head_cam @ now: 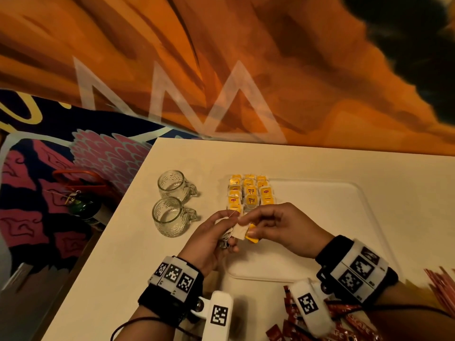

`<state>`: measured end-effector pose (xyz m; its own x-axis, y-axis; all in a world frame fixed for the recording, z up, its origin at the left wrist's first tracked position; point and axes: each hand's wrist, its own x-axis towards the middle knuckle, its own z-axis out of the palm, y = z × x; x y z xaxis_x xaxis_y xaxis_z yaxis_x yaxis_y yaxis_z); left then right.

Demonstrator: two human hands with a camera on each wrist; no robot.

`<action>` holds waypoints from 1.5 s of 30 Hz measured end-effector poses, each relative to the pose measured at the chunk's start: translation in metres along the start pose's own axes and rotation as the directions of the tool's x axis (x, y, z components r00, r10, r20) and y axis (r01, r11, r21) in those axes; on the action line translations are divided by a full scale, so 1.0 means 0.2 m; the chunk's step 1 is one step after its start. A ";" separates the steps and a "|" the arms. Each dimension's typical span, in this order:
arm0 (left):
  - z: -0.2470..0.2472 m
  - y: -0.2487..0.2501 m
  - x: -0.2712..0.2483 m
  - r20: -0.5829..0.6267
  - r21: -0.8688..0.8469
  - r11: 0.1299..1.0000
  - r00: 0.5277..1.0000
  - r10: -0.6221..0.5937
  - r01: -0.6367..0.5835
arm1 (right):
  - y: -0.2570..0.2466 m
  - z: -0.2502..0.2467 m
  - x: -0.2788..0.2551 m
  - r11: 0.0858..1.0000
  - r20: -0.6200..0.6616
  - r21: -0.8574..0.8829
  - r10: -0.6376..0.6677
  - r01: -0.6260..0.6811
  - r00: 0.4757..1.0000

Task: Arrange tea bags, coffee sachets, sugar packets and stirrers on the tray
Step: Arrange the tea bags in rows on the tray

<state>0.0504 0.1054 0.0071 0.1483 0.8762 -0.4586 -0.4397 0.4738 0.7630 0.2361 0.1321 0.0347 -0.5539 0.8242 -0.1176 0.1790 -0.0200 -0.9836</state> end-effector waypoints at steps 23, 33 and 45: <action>0.04 -0.02 -0.04 0.157 0.682 0.603 0.888 0.432 -0.414 | 0.06 -0.04 -0.05 0.968 -0.264 -0.241 -0.134 0.069 0.955; -0.11 -0.08 -0.01 -0.064 0.613 0.765 0.953 0.297 -0.197 | 0.28 -0.08 0.08 0.851 -0.144 -0.462 0.204 -0.248 0.968; -0.16 -0.08 0.02 -0.131 0.515 0.853 0.976 0.172 -0.081 | 0.35 -0.18 0.39 0.777 -0.352 -0.511 0.200 -0.366 0.914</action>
<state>0.0293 0.0987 -0.0227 -0.0472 0.9253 -0.3762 0.0691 0.3788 0.9229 0.2350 0.2149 -0.0384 -0.1845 0.9490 -0.2557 0.7577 -0.0284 -0.6520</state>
